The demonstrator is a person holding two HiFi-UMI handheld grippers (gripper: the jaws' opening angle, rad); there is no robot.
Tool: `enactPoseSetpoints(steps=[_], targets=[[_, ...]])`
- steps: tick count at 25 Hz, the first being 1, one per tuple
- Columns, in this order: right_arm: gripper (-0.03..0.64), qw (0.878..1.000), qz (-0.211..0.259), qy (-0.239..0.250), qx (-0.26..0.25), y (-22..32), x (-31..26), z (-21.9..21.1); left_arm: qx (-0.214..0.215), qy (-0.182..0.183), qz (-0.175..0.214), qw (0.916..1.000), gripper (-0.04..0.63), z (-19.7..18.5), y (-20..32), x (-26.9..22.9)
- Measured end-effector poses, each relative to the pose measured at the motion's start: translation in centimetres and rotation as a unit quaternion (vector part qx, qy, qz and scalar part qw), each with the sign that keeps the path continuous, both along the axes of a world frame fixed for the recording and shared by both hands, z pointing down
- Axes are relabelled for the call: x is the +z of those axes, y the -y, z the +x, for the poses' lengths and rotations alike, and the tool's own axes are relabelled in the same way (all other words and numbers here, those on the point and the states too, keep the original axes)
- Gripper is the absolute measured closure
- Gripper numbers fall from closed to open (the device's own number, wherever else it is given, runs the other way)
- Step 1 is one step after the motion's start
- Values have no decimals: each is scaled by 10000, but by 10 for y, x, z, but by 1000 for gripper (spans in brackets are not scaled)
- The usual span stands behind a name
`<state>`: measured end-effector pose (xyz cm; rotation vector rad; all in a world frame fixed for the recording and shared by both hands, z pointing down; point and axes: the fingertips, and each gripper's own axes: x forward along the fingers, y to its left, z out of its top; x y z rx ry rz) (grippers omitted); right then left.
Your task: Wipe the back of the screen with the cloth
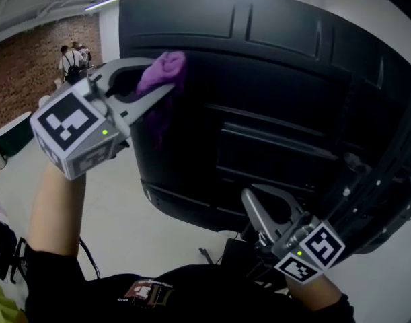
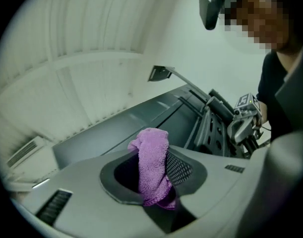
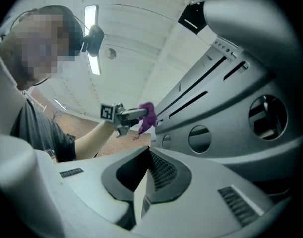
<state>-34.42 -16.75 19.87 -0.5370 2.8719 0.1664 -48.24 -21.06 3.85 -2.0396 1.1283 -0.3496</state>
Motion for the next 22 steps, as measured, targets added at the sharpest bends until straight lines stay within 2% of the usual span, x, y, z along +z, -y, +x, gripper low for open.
enactPoseSetpoints(steps=[2, 5, 7, 9, 11, 15, 22], targets=[[612, 10000, 11, -22, 21, 0, -1, -1, -674, -627, 42, 9957, 486, -75, 2, 23], [612, 9999, -5, -34, 99, 2, -1, 0, -1495, -1637, -230, 9748, 486, -165, 19, 72], [612, 9998, -31, -2, 185, 3, -2, 4, -1849, -2029, -263, 9612, 486, -204, 31, 99], [612, 9995, -35, 33, 297, 5, -4, 9, -2069, -2216, -281, 9525, 486, -223, 43, 118], [612, 9992, -38, 55, 397, 6, -4, 12, -2080, -2275, -362, 9506, 486, -223, 56, 131], [612, 9989, -55, 20, 464, 7, -3, 10, -1766, -2255, -531, 9566, 486, -189, 77, 142], [611, 9985, -69, -42, 535, 2, -1, 10, -1872, -2338, -369, 9534, 486, -156, 80, 138]])
